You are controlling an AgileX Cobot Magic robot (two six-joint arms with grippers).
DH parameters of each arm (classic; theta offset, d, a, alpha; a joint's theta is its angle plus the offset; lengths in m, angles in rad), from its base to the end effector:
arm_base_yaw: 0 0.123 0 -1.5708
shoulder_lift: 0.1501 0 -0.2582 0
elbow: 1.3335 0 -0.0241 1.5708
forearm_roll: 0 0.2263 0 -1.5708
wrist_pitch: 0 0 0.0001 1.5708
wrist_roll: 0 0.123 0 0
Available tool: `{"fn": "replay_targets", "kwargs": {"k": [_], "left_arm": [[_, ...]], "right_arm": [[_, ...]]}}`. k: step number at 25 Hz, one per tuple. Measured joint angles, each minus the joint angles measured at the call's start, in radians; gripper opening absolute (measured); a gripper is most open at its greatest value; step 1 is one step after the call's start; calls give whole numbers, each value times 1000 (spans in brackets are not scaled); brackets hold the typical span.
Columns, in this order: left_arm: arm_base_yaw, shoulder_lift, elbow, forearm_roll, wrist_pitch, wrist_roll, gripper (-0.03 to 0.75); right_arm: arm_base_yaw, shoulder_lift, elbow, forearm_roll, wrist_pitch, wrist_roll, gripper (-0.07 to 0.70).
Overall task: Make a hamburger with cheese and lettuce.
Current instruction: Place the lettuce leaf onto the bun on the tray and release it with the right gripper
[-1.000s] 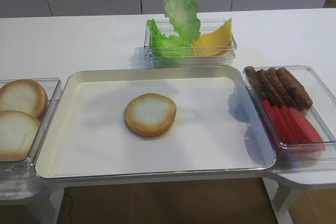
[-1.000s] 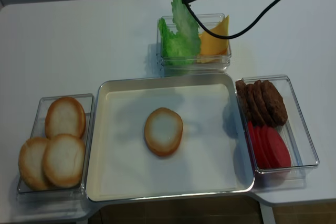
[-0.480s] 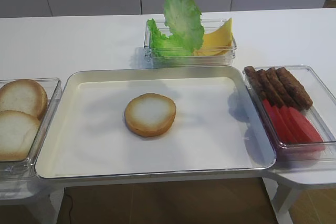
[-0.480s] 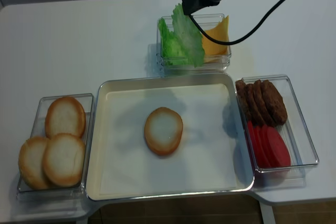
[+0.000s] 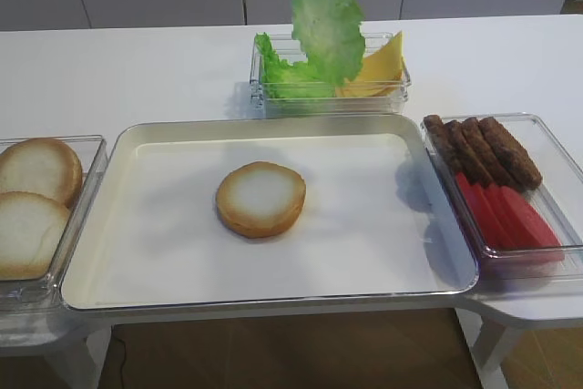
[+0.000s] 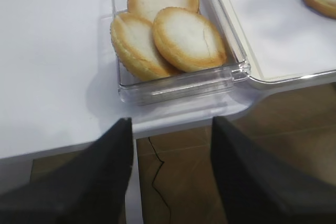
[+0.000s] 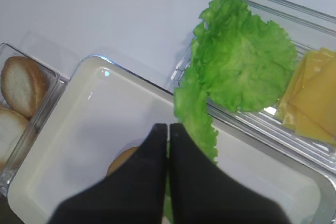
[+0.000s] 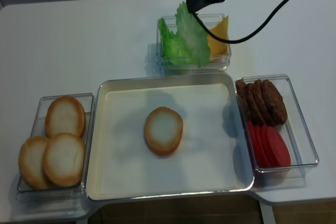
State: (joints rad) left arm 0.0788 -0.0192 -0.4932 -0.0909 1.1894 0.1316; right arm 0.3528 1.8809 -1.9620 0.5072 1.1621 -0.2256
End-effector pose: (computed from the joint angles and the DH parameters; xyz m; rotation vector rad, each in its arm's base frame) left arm 0.0199 -0.0088 0.2362 0.0690 2.1557 0.0110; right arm 0.3549 0.1891 0.3269 -0.6391 2.4338 0.7211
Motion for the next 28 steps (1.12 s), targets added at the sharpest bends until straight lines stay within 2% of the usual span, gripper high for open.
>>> {"fn": "replay_targets", "kwargs": {"k": [14,19,24,28], "left_arm": [[0,0,0,0,0,0,360],[0,0,0,0,0,0,360],[0,0,0,0,0,0,360],[0,0,0,0,0,0,360]], "right_arm": [[0,-44,12,-1,38,8,-4],[0,-94,118,-2,35,10,-5],[0,-168,245,-4,-5,4,-4],[0,-200,303,-2,-13,-11,-4]]}}
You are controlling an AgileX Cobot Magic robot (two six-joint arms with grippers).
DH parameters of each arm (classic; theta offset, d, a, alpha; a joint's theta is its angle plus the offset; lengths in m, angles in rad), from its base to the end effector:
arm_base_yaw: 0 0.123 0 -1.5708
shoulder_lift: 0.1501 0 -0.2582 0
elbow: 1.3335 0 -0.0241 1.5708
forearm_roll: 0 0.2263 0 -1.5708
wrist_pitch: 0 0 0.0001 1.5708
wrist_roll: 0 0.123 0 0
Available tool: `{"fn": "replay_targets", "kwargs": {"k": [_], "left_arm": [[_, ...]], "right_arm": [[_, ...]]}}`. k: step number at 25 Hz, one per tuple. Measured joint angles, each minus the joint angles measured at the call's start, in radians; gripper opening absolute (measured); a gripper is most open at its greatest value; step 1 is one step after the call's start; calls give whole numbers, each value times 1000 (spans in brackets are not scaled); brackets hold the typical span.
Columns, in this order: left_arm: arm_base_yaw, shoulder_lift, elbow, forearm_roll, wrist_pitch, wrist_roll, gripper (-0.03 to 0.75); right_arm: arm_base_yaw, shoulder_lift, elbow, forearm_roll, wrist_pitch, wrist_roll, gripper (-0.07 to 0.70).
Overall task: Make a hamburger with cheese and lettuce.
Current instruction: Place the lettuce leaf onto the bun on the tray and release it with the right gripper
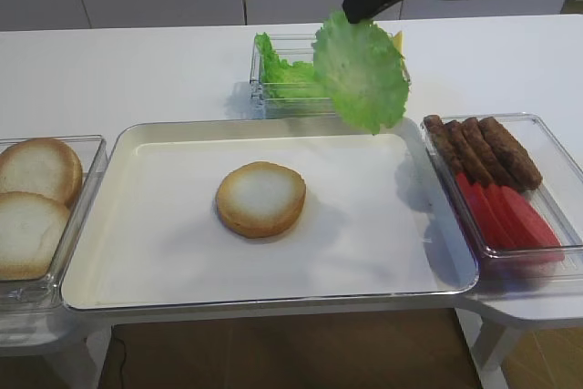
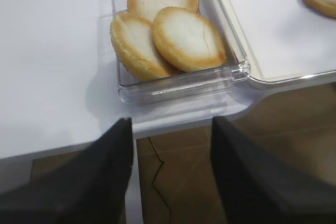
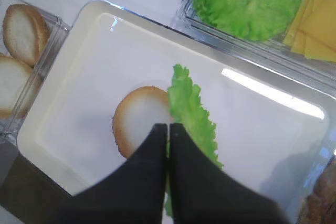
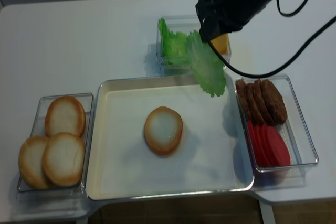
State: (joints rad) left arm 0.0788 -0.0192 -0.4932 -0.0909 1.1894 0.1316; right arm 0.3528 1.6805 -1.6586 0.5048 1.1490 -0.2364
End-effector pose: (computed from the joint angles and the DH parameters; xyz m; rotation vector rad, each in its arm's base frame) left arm 0.0199 -0.0088 0.2362 0.0690 2.1557 0.0110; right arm 0.3070 0.1709 0.3166 -0.6379 2.5242 0.7166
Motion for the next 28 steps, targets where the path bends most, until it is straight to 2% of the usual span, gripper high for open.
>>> {"fn": "replay_targets", "kwargs": {"k": [5,15,28], "left_arm": [[0,0,0,0,0,0,360],[0,0,0,0,0,0,360],[0,0,0,0,0,0,360]], "right_arm": [[0,-8,59,44,-6,-25,-4],[0,-8,119,74,-53,-54,-5],[0,-4,131,106,-104,-77,-5]]}}
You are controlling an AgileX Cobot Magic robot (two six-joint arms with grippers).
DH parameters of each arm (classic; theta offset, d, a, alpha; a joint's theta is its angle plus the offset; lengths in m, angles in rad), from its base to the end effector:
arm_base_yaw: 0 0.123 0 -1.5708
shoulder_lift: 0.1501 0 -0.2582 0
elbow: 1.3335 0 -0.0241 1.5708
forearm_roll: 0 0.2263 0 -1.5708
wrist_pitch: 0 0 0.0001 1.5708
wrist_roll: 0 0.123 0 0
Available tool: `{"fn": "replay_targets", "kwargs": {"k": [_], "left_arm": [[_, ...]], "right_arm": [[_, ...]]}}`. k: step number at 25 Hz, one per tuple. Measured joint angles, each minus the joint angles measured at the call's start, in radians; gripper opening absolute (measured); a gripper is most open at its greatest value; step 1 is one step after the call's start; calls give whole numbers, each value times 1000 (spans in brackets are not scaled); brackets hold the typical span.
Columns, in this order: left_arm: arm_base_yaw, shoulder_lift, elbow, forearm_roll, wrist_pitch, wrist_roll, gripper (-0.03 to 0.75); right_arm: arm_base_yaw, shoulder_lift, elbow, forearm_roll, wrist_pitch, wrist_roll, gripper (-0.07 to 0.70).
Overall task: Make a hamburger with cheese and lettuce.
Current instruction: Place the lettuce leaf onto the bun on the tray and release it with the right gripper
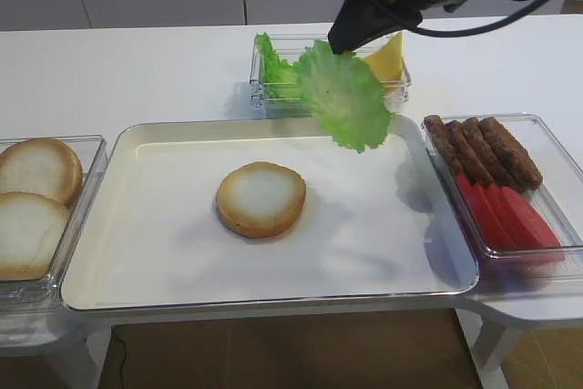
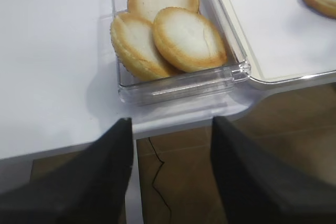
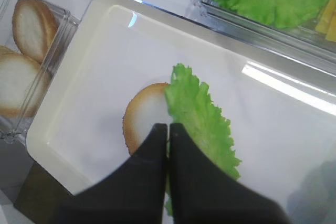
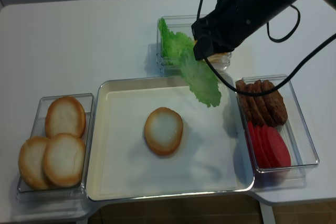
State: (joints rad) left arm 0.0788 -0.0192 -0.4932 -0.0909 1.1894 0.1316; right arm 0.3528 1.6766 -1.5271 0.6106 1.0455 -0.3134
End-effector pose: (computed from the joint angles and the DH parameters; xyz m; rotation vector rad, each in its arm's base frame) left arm 0.0199 -0.0088 0.2362 0.0690 2.1557 0.0110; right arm 0.3062 0.1778 0.2919 -0.6142 2.5142 0.8104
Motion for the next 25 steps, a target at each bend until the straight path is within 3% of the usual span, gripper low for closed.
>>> {"fn": "replay_targets", "kwargs": {"k": [25], "left_arm": [[0,0,0,0,0,0,360]], "right_arm": [[0,50,2,48,-34,-32,-4]]}}
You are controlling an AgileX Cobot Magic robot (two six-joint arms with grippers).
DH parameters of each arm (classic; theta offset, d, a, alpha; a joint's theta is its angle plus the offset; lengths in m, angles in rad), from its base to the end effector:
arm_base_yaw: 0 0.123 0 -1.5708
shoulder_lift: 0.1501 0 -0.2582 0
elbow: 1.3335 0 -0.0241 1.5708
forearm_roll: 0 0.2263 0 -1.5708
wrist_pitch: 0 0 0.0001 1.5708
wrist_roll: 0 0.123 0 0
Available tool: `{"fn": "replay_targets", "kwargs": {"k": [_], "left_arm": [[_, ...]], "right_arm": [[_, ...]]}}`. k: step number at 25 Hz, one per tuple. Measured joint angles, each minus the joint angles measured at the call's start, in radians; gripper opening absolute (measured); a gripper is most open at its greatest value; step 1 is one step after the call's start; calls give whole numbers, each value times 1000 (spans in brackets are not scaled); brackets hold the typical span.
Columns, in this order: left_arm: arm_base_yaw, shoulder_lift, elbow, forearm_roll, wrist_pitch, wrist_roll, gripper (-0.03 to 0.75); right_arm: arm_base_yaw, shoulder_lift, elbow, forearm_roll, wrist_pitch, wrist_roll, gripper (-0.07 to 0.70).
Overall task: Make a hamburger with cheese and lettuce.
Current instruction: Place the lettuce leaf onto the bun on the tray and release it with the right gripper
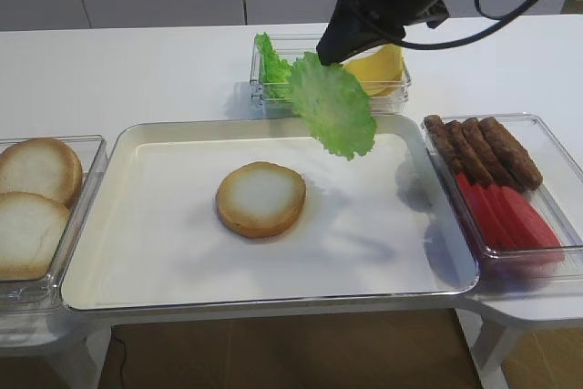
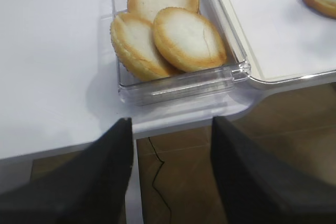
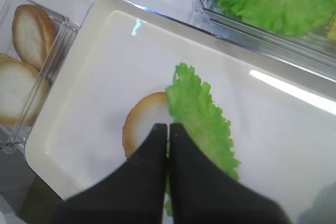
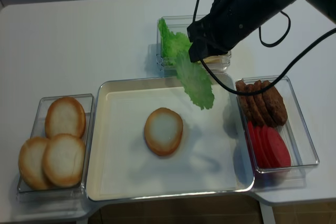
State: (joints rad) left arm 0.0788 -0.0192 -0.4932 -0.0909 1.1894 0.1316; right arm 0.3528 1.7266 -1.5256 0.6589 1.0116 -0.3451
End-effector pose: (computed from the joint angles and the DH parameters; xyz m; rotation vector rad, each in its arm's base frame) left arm 0.0199 -0.0088 0.2362 0.0690 2.1557 0.0110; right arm 0.3164 0.1846 0.2781 -0.5989 2.5158 0.8523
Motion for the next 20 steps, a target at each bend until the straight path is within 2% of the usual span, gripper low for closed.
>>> {"fn": "replay_targets", "kwargs": {"k": [20], "left_arm": [[0,0,0,-2,0,0,360]], "right_arm": [[7,78,0,61,-5,-25,-4]]}}
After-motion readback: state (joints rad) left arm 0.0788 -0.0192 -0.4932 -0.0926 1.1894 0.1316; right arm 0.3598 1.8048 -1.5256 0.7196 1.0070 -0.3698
